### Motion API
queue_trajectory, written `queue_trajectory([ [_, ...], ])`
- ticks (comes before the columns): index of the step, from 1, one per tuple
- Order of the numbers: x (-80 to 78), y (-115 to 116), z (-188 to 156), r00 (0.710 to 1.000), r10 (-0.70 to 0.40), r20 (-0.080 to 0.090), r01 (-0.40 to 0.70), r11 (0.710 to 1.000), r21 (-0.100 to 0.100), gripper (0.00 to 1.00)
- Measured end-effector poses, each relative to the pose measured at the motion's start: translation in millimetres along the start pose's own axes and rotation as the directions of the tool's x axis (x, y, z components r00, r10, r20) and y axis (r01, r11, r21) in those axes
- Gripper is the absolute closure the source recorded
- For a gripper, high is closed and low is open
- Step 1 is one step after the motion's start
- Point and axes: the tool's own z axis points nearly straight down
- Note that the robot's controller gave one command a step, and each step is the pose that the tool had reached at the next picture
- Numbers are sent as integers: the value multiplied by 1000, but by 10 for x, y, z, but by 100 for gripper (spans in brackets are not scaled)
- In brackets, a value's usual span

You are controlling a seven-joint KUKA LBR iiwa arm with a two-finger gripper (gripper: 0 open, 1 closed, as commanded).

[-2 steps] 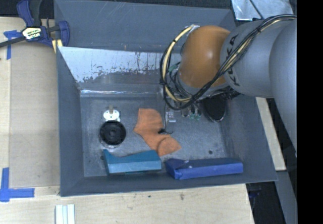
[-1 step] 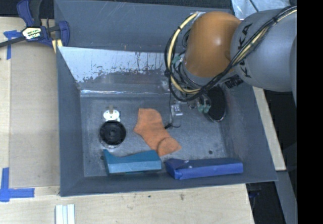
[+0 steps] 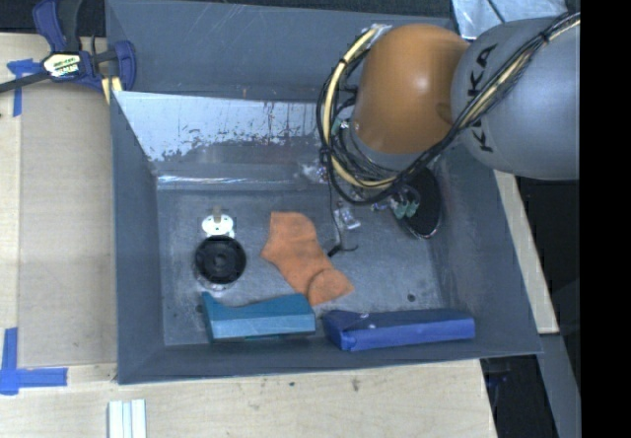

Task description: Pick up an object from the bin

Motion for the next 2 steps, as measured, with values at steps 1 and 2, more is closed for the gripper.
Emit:
queue_trajectory([
  [1, 211, 193, 549, 981, 192, -6, -192, 981, -1, 0],
  [2, 283, 159, 749, 1000, -11, -5, 11, 1000, -2, 100],
])
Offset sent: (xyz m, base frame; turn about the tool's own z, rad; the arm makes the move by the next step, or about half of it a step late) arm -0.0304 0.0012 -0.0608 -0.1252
